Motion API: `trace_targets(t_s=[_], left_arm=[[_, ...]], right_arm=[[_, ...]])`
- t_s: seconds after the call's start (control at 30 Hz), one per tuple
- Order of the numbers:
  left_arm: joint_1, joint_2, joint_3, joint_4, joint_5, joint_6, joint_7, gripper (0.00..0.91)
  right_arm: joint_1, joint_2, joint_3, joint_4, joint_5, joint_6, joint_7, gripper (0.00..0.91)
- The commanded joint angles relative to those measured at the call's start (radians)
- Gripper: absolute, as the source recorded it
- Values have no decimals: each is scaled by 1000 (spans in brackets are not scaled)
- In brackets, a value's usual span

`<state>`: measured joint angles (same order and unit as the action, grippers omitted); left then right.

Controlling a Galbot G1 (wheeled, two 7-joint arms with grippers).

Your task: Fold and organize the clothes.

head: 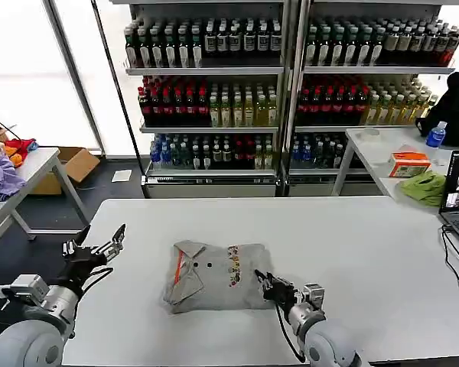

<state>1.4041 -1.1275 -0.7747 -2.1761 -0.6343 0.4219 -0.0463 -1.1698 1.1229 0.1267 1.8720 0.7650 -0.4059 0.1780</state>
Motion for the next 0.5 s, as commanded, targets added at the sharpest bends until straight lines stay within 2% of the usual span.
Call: trace_targets(t_s=[0.03,0.3,0.47,0.5], left_arm=[[12,-1,-21,3,-33,0,1,907],[10,5,-25,6,-52,4,-1,907],[12,-1,-12,-7,-59,11,-7,907],[14,-2,-12,-8,-60,13,-5,907]], right_arm=[[-56,-32,89,64,22,-13,5,0],[-107,-153,201,76,25,-19,-53,0],[-115,-170,225,64,10,-14,-59,0],[-123,-172,228,68,-4,-20,-66,373]])
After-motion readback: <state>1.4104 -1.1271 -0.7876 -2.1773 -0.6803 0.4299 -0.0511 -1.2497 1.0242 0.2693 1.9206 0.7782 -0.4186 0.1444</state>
